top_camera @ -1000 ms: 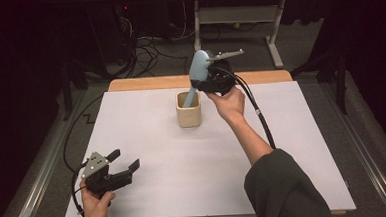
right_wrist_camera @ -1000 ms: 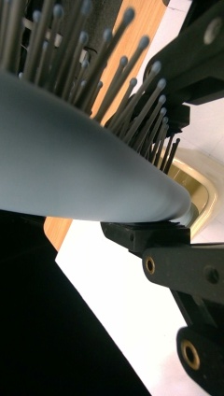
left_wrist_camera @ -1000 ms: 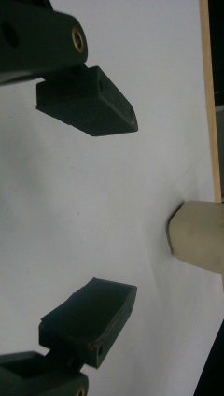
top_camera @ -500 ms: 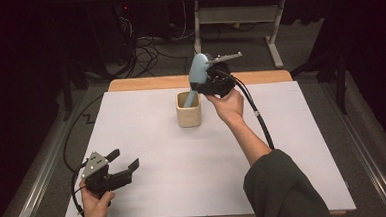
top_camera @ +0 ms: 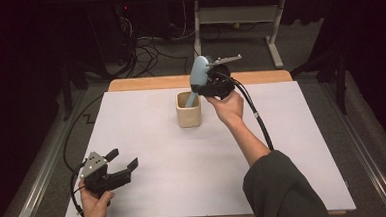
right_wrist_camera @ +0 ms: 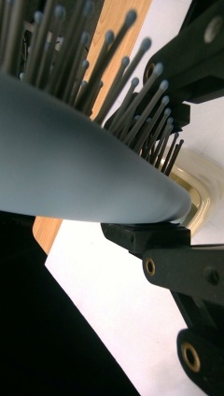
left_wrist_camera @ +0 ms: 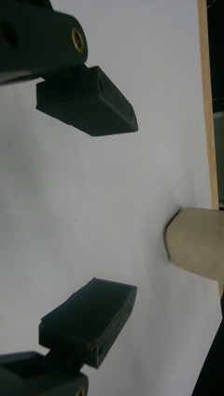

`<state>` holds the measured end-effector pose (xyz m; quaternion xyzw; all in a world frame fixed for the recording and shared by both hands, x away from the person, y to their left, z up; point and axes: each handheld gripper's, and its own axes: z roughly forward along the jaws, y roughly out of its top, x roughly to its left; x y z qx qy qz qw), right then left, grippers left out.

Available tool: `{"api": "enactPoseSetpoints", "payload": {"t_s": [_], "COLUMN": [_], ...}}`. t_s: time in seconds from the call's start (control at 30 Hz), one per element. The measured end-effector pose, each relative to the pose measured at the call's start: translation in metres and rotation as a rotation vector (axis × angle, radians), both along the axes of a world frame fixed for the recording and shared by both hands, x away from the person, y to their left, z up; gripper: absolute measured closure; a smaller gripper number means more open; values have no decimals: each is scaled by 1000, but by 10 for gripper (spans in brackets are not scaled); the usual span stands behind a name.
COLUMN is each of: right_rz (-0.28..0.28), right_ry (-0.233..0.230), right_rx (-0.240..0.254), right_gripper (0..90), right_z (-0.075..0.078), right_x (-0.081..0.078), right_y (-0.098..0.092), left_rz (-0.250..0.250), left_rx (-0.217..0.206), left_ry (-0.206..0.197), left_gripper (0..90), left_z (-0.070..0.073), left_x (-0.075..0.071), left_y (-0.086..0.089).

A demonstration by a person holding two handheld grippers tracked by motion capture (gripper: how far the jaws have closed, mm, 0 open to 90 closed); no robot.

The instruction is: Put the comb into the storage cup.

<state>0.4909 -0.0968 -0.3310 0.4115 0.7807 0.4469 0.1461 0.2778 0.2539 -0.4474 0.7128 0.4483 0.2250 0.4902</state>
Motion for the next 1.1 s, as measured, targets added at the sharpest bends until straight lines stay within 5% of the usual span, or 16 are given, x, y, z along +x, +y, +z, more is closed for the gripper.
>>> {"api": "enactPoseSetpoints", "payload": {"t_s": [1.1], "right_rz": [5], "right_ry": [15], "right_rx": [-41], "right_gripper": [544], "right_z": [-17], "right_x": [2], "right_y": [15], "left_rz": [-8], "left_rx": [-4], "left_ry": [0], "left_gripper": [198], "left_z": [0], "left_x": [-1], "left_y": [0]}}
